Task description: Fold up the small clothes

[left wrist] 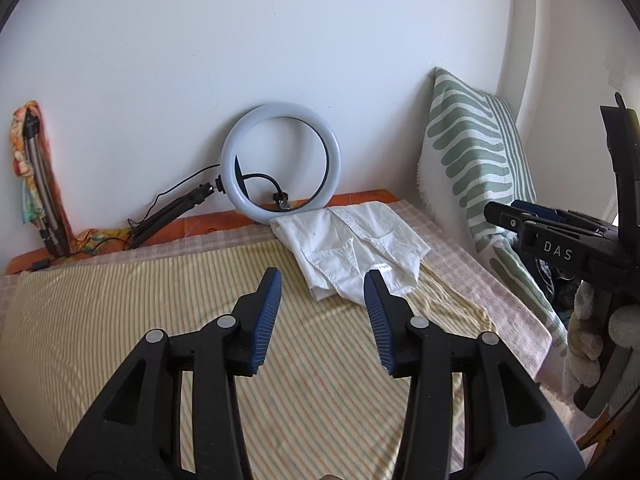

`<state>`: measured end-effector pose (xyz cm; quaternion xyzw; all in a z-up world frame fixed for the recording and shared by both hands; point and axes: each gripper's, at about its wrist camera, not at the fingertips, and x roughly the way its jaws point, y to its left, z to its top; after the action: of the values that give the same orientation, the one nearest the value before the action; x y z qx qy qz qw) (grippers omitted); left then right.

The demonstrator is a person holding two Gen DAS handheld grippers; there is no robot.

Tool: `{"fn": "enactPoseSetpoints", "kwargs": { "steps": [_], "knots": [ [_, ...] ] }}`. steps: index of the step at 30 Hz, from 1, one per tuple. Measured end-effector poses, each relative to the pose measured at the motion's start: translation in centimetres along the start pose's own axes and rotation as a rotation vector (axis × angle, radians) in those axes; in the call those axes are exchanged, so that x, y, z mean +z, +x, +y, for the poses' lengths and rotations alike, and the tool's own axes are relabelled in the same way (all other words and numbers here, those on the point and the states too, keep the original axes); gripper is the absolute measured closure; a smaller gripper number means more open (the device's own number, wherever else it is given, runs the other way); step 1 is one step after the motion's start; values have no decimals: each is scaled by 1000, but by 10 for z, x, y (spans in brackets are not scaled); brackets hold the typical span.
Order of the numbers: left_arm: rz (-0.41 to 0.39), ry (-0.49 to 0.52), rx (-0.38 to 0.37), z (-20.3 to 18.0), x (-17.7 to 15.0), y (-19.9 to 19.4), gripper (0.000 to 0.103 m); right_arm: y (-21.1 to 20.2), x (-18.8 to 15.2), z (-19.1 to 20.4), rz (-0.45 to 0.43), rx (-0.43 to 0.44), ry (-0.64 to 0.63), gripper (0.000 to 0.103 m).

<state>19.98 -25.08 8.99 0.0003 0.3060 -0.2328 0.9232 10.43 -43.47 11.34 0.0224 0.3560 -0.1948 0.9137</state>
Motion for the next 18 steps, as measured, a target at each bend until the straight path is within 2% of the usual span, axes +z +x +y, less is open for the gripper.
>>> {"fn": "enactPoseSetpoints", "kwargs": {
  "steps": [2, 4, 5, 8, 11, 16, 18],
  "knots": [
    [-5, 14, 3, -3, -12, -19, 57, -15, -11, 4, -5, 15, 26, 61],
    [-18, 42, 15, -7, -26, -39, 43, -31, -25, 9, -20, 16, 37, 54],
    [-24, 46, 14, -7, -32, -47, 41, -33, -29, 10, -23, 14, 40, 49],
    [-30, 37, -8, -6, -51, -67, 38, -43, -51, 11, -16, 16, 62, 47],
    [-41, 56, 7, -7, -70, -79, 37, -50, -73, 8, -5, 40, 99, 34],
    [-31, 43, 5, -6, -97, -89, 26, -58, -99, 14, 12, 33, 83, 32],
    [-20, 65, 19, -9, -102, -88, 23, -63, -106, 17, 5, 15, 65, 23]
  ]
}}
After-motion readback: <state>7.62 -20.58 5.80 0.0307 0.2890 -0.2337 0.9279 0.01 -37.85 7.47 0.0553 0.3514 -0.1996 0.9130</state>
